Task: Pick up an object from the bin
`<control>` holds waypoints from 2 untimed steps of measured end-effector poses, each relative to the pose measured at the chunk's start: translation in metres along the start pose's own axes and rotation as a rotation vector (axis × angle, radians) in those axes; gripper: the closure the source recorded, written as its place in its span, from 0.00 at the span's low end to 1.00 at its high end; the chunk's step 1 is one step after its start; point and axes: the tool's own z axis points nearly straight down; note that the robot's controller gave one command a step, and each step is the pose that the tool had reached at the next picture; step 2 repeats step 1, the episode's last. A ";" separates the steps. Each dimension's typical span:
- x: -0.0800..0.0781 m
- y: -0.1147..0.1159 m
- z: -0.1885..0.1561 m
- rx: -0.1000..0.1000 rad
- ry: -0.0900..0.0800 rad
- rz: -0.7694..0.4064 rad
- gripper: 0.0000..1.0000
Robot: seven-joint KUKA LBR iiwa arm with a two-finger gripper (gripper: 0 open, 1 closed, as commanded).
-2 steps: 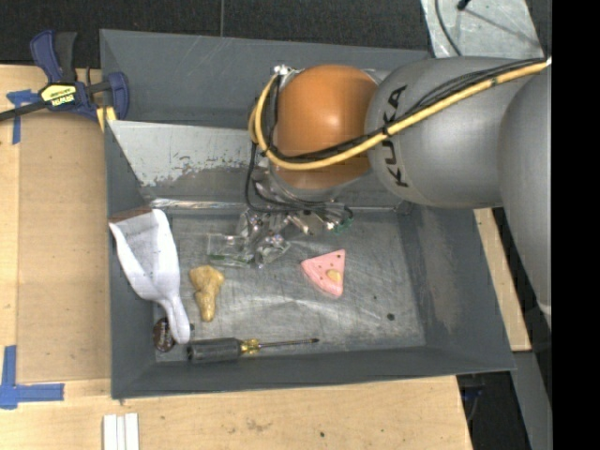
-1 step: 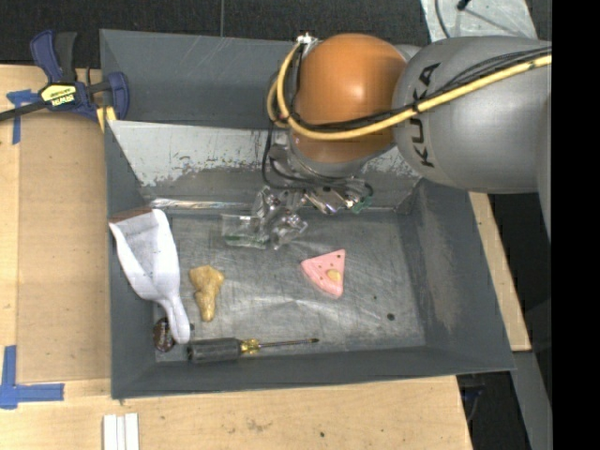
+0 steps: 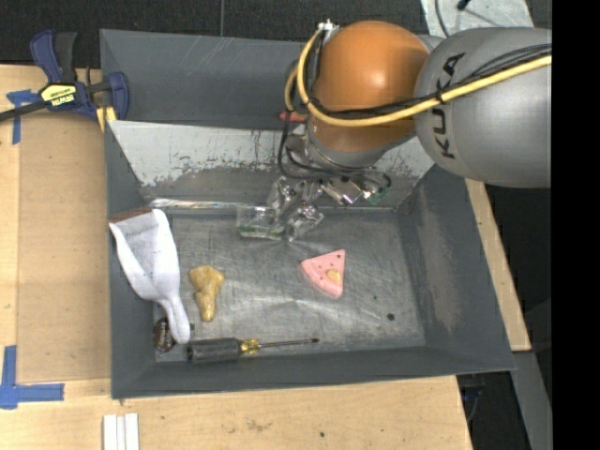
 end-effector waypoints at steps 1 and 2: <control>0.000 0.010 -0.037 -0.008 0.009 -0.026 1.00; 0.000 0.010 -0.037 -0.008 0.009 -0.026 1.00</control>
Offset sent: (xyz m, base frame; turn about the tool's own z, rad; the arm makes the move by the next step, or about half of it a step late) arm 0.0032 0.0224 0.1388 -0.0060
